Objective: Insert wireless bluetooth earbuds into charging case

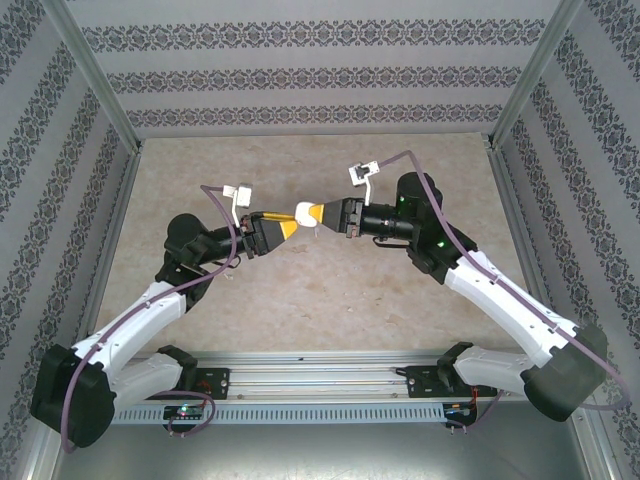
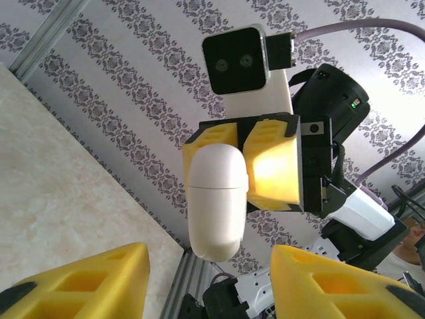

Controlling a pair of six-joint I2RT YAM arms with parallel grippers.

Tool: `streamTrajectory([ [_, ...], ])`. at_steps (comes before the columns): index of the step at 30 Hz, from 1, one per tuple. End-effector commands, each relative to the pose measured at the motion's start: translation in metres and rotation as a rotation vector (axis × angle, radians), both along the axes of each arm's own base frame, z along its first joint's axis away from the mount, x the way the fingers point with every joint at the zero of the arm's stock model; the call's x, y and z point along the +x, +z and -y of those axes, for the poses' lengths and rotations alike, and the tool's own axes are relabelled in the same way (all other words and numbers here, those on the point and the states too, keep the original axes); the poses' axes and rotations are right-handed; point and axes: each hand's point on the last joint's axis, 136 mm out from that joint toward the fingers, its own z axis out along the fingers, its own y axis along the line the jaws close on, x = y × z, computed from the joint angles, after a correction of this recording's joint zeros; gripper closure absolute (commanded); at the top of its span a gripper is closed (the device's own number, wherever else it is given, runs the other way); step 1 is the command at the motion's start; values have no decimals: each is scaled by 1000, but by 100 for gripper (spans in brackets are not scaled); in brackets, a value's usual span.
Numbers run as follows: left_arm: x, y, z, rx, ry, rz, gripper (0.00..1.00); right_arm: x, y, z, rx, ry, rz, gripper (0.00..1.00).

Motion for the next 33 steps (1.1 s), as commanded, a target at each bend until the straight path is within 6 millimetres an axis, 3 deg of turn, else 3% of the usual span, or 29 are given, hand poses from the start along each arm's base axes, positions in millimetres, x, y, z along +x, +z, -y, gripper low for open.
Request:
streamTrajectory([
  [1,-5,8,-1,15,-20,36,52,-5,11,-3,-19,9,66,86],
  [6,-7,13,2,9,-55,40,52,-7,9,-12,-42,37,70,86],
  [10,-8,14,3,8,-70,44,57,-7,11,-17,-42,43,75,86],
  [20,-10,12,3,-1,-82,64,100,-10,13,-18,-41,50,75,83],
  [28,-18,9,1,33,-81,156,100,-7,2,-18,-74,39,44,67],
  [33,-28,6,0,77,-87,226,100,3,-20,-15,-130,4,-31,65],
])
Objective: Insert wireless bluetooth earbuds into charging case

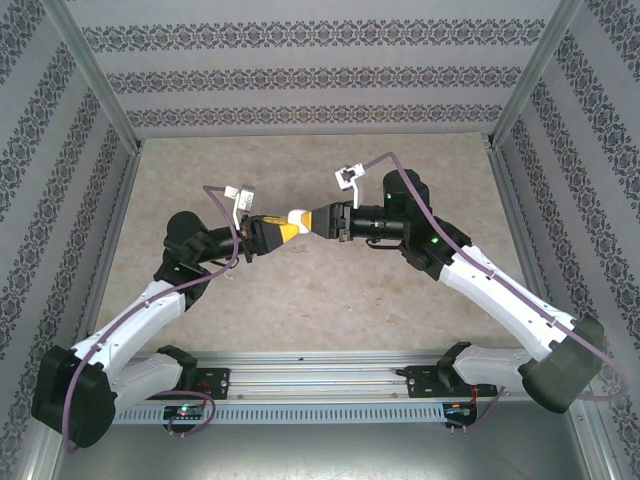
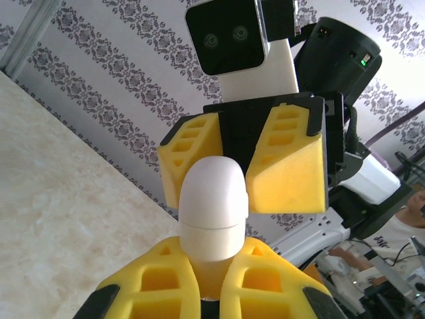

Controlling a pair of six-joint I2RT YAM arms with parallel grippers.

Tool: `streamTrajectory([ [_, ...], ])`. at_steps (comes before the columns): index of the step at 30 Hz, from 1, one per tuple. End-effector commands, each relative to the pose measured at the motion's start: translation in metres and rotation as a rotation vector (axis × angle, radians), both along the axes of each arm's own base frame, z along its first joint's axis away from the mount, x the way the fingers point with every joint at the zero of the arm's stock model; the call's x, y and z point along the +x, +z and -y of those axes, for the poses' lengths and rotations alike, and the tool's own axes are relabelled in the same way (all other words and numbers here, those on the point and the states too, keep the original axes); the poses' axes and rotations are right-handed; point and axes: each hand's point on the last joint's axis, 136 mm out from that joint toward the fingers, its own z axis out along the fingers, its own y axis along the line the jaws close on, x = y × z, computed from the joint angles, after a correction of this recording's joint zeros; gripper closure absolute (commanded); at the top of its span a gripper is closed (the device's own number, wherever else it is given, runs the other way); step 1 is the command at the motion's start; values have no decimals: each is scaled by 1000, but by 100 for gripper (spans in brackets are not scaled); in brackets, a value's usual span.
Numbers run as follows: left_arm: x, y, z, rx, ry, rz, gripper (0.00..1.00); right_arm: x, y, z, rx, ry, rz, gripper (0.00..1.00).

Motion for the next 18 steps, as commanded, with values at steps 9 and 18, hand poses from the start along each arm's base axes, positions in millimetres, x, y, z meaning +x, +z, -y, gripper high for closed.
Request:
streamTrajectory([
  [9,-27,0,-7,52,-22,195,100,26,-29,4,-61,-91,-124,60],
  [18,-29,-10,-10,83,0,194,100,29,-29,4,-48,-98,-157,55],
])
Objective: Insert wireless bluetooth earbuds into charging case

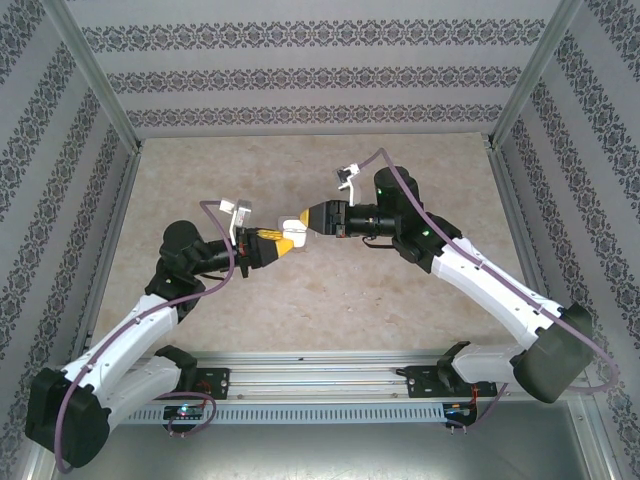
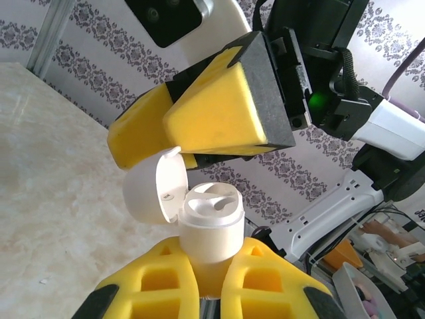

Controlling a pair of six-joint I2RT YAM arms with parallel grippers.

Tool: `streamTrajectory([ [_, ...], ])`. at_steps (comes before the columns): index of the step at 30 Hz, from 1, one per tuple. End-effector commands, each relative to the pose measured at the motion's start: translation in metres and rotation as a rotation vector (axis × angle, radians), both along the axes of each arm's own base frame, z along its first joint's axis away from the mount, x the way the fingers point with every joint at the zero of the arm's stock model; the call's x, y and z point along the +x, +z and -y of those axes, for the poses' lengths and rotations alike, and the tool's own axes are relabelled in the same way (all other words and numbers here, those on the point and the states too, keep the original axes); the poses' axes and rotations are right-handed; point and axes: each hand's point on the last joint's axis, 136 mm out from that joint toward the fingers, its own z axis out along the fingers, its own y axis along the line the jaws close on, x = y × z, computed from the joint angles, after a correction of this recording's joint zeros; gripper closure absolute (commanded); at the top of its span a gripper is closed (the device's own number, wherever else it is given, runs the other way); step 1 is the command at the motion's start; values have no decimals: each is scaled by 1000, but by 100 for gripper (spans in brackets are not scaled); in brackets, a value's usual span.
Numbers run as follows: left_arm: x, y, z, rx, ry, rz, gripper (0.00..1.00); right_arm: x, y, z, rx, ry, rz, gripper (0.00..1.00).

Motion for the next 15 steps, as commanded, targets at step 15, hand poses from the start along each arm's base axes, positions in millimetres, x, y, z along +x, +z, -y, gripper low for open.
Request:
streamTrajectory([
  [15,19,-37,-52,96,249,-79,100,13,-3,0,-79,-99,-81,43],
])
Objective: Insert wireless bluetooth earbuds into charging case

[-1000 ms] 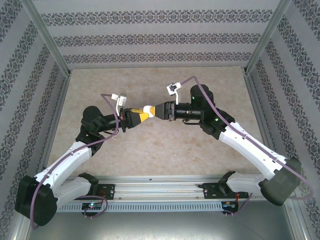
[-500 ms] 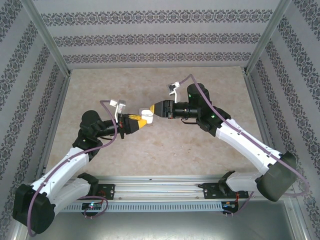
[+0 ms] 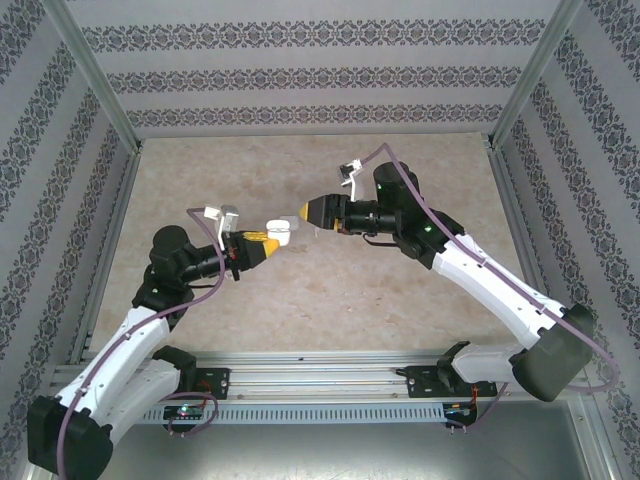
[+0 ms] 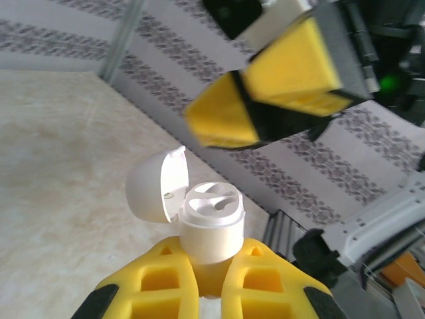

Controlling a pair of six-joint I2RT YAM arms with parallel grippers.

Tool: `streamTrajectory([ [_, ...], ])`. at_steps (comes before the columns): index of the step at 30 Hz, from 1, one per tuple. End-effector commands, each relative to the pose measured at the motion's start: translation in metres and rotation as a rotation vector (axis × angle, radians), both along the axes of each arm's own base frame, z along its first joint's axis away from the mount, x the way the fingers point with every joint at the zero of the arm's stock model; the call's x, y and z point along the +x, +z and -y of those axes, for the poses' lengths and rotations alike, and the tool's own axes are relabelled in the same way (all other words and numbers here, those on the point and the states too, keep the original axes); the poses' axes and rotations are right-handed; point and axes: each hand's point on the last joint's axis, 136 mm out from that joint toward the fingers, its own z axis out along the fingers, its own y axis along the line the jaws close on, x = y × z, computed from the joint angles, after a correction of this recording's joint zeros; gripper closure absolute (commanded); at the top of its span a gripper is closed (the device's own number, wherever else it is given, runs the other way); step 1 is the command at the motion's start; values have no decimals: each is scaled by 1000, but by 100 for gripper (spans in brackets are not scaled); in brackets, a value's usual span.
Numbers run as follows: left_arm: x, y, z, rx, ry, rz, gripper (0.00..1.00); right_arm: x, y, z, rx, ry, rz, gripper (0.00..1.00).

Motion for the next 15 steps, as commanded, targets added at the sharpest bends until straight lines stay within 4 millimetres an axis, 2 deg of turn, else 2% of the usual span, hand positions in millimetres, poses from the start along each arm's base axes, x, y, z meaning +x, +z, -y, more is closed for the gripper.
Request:
streamTrajectory([
  [1,7,-15,-22,1,97,-91,100,8,-15,-4,-92,-41,-19,44],
  [6,18,-33,-60,5,267,-223,100,15,-63,-28,-297,-55,-73,48],
  [9,25,-51,-78,64,387,-306,100,19,-91,-49,-331,-60,-118,51],
  [15,37,-72,-119,163,623,-366,100,15,-158,-93,-403,-44,-207,56],
])
